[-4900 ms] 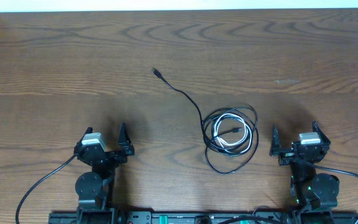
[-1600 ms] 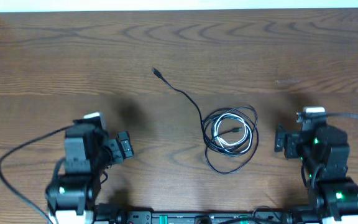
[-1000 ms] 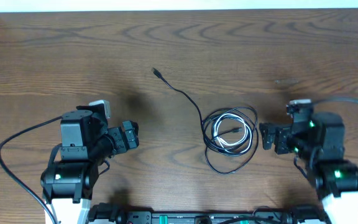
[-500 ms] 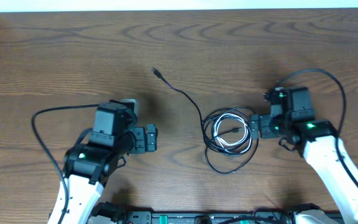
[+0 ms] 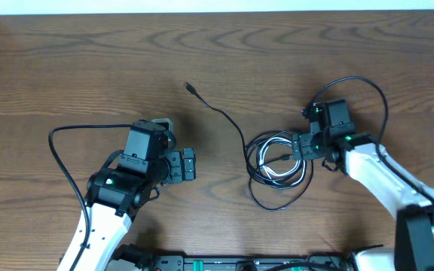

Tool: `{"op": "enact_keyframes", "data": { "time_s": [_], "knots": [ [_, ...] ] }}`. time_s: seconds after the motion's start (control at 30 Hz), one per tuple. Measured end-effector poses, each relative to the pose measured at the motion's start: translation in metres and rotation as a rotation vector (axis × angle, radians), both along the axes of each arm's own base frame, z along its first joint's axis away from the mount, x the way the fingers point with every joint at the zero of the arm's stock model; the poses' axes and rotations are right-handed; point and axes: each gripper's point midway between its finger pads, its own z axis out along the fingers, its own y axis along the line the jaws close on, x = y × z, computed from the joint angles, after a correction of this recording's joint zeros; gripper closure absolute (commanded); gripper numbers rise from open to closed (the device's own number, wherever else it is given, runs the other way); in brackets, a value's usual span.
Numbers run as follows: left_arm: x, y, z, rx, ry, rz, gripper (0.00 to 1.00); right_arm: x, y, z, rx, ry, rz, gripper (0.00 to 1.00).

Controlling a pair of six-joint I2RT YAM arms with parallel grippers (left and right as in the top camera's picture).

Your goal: Untangle cables

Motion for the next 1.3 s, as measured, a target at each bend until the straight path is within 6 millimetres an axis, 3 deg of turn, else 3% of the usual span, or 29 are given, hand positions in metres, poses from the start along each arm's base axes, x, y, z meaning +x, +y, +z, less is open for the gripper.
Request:
{"op": "enact_keyframes", "data": {
  "time_s": [0.03,0.1,0.17,0.4,0.47,0.6,0.7,0.93,1.13,1.3],
  "knots": [
    [0.000,0.000,0.000,0.000,0.001,0.001,0.03,0.001,-0.001,-0.003,-0.002,0.005,-0.009,0.47],
    [0.000,0.000,0.000,-0.002,0.000,0.003,0.03,0.003,-0.002,-0.010,-0.013,0.011,-0.017,0.81],
    [0.001,0.000,0.001,-0.003,-0.004,0.003,0.02,0.006,-0.001,-0.013,-0.011,0.006,-0.022,0.99],
    [0.019,-0.006,0.011,-0.027,-0.083,0.004,0.02,0.027,0.011,0.009,0.069,-0.067,-0.047,0.99],
    [0.028,-0.009,0.014,-0.038,-0.115,0.004,0.03,0.044,0.016,0.031,0.104,-0.122,-0.068,0.99],
    [0.048,-0.022,0.017,-0.076,-0.163,-0.018,0.02,0.082,0.028,0.097,0.178,-0.277,-0.093,0.99],
    [0.050,-0.041,0.007,-0.114,-0.133,-0.073,0.02,0.094,0.028,0.129,0.205,-0.347,-0.129,0.99],
    [0.035,-0.097,-0.023,-0.151,-0.035,-0.245,0.02,0.088,0.002,0.119,0.157,-0.304,-0.313,0.99],
    [0.021,-0.147,-0.045,-0.177,-0.002,-0.393,0.02,0.085,0.004,0.117,0.182,-0.284,-0.331,0.99],
    [0.034,-0.170,-0.058,-0.226,-0.020,-0.382,0.02,0.078,0.003,0.110,0.176,-0.243,-0.336,0.99]
  ]
}}
